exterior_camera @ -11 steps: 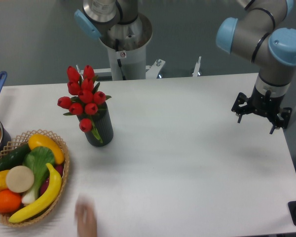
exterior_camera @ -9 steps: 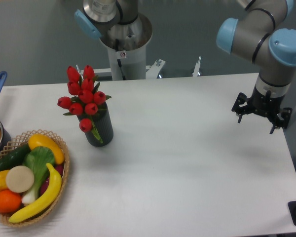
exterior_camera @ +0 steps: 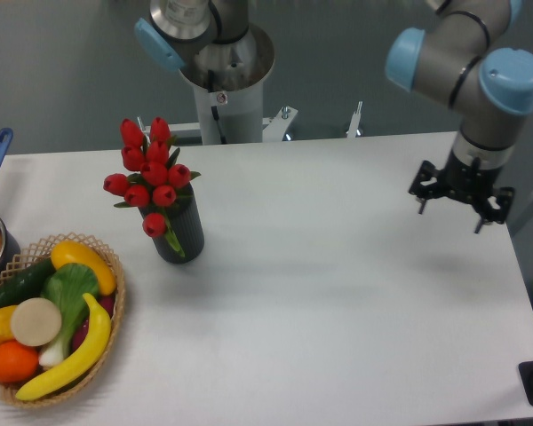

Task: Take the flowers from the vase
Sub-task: 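Move the gripper from rest toward the red tulips in the vase, then lower the open gripper onto the tulip stems above the vase rim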

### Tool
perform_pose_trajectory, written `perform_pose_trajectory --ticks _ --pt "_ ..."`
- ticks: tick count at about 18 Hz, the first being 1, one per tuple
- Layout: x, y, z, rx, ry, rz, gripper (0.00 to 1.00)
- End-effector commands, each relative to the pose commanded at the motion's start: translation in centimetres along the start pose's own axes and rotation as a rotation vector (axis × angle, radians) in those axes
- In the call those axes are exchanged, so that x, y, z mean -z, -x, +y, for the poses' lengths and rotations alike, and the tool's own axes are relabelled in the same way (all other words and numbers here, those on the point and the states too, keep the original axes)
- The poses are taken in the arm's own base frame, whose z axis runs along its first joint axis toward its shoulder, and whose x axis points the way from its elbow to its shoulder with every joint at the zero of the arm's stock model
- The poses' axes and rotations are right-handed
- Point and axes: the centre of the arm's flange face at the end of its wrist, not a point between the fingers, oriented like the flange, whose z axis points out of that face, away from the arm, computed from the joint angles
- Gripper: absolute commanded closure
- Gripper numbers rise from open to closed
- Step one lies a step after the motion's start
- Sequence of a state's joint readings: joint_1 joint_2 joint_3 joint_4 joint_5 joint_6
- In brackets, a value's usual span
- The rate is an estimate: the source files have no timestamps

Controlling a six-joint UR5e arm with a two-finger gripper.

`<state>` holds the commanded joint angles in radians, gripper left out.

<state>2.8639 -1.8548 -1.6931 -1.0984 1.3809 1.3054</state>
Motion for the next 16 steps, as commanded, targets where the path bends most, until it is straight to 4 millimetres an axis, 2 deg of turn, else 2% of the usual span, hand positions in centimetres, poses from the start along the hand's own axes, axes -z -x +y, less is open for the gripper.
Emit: perform_pose_trajectory --ticks 3,6,9,13,16 --pt "1.0 -3.7 0.3 0.012 -0.065 0.011 0.0" --pt "2.1 -6.4 -0.6 0.008 -0.174 0.033 0.0" --pt "3.6 -10.9 -1.4 -0.02 -0.265 0.044 0.0" --pt "3.5 -15.4 -1.8 -0.031 -0.401 0.1 0.0" --pt "2.9 -17.1 -2.3 -0.038 -0.464 0.142 0.0"
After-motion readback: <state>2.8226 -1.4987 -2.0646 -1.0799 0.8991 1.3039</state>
